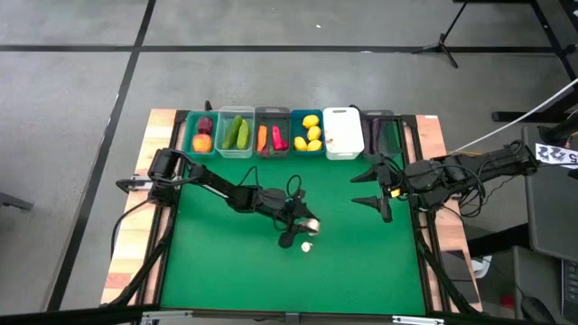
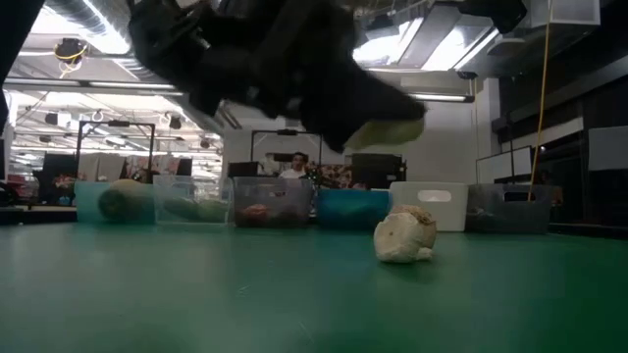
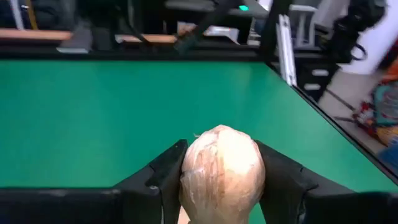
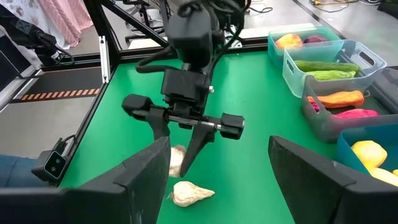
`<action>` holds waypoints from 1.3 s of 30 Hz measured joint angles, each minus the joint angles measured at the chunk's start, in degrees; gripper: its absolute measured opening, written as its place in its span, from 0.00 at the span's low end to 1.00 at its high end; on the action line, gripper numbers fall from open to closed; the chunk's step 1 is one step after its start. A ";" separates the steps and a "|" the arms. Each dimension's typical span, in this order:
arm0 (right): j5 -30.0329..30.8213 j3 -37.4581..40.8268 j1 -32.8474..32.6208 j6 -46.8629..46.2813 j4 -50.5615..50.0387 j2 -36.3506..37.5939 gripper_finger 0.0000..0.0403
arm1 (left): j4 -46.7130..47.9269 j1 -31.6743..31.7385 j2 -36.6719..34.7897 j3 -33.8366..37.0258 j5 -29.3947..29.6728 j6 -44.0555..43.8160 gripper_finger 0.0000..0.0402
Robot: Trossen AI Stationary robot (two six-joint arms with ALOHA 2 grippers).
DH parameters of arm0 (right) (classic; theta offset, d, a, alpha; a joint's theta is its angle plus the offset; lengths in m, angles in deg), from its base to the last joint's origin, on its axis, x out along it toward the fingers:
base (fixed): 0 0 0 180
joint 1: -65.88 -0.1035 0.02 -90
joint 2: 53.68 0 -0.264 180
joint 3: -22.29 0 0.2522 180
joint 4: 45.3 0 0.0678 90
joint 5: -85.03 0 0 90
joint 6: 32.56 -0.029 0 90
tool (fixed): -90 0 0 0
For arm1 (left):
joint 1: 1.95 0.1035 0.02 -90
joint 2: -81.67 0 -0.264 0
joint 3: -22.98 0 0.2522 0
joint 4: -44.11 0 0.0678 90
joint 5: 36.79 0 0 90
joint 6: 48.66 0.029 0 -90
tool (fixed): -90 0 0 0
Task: Sort produce into baskets
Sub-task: Put the garlic into the white bin
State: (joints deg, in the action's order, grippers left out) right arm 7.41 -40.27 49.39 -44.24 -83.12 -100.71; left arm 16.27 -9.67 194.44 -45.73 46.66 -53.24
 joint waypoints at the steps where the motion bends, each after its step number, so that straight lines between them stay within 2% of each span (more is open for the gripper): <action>1: 0.00 0.00 0.02 -0.02 -0.05 0.00 0.67 | 1.04 0.00 0.00 -1.06 1.07 0.00 0.40; 9: 0.00 0.00 0.00 -0.02 -0.04 0.00 0.67 | 9.53 1.92 0.02 -9.34 14.85 0.05 0.40; 17: -0.02 0.00 0.00 0.00 -0.06 0.00 0.67 | 9.76 6.33 0.07 -13.79 23.62 -3.89 0.40; 29: 0.00 0.00 0.01 -0.02 -0.10 0.02 0.67 | 9.18 13.91 0.63 -18.01 24.60 -7.12 0.40; 39: -0.02 0.00 0.00 -0.02 -0.27 0.02 0.67 | 11.13 16.97 9.51 -29.02 24.62 -9.02 0.40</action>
State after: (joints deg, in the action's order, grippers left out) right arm 7.39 -40.27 49.39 -44.26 -83.38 -100.69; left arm 27.39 7.29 203.95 -74.75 71.28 -62.26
